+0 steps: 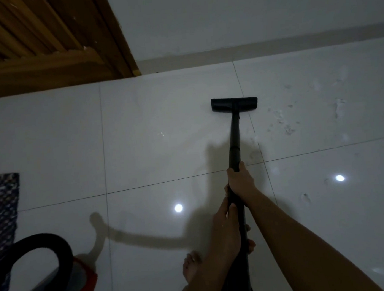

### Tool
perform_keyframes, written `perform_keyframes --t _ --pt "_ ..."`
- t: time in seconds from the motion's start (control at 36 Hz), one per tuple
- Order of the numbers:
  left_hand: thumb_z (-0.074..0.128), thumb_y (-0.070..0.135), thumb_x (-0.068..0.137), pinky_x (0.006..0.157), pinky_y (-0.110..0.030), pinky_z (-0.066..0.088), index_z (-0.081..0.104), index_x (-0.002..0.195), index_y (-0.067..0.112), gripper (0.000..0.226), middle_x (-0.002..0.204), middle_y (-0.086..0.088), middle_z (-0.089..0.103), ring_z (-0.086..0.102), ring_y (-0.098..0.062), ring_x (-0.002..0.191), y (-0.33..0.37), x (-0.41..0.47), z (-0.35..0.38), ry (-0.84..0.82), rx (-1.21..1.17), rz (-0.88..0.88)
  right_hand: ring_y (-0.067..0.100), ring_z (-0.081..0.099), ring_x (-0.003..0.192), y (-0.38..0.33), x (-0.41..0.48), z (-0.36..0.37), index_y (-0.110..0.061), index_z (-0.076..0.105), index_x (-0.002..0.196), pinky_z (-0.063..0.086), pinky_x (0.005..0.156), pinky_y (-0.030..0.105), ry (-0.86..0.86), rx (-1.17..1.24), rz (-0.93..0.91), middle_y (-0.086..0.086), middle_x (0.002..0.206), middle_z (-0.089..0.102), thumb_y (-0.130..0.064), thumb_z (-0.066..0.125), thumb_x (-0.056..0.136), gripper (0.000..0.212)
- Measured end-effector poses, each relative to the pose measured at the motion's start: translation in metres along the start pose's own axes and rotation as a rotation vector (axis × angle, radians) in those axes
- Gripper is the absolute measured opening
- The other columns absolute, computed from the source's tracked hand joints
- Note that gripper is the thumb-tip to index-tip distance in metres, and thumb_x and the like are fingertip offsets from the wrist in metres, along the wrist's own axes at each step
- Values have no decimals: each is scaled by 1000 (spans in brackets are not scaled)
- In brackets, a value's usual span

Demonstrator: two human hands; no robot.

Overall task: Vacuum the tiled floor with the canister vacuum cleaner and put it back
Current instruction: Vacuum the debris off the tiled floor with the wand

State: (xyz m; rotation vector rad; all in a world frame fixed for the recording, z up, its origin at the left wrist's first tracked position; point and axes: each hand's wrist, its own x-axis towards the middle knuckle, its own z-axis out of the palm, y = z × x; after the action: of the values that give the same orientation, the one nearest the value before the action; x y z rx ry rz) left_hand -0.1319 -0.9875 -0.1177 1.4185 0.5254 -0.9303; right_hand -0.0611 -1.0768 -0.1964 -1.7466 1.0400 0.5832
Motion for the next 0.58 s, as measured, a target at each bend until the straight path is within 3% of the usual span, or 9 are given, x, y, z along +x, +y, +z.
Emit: perform_keyframes --t 0.17,0.31,0.58 --pt "28 26 103 38 -18 44 48 134 22 37 71 -9 57 54 -5 36 -25 -21 -3 -3 51 21 13 51 53 26 -21 5 -12 26 148 35 42 20 3 -26 0 3 75 49 -19 39 100 49" --pt "29 29 102 40 -24 48 43 137 28 38 70 -7 57 54 -5 35 -43 -33 4 -3 24 -29 14 52 54 45 -33 3 -14 23 150 35 43 20 1 -30 10 3 75 49 -20 40 100 52" --pt "29 28 102 40 -20 48 45 135 26 37 73 -6 58 55 -3 35 -80 -60 22 15 11 -31 12 52 52 83 -60 -8 -14 19 152 36 41 18 -32 -40 22 2 75 50 -20 39 101 55"
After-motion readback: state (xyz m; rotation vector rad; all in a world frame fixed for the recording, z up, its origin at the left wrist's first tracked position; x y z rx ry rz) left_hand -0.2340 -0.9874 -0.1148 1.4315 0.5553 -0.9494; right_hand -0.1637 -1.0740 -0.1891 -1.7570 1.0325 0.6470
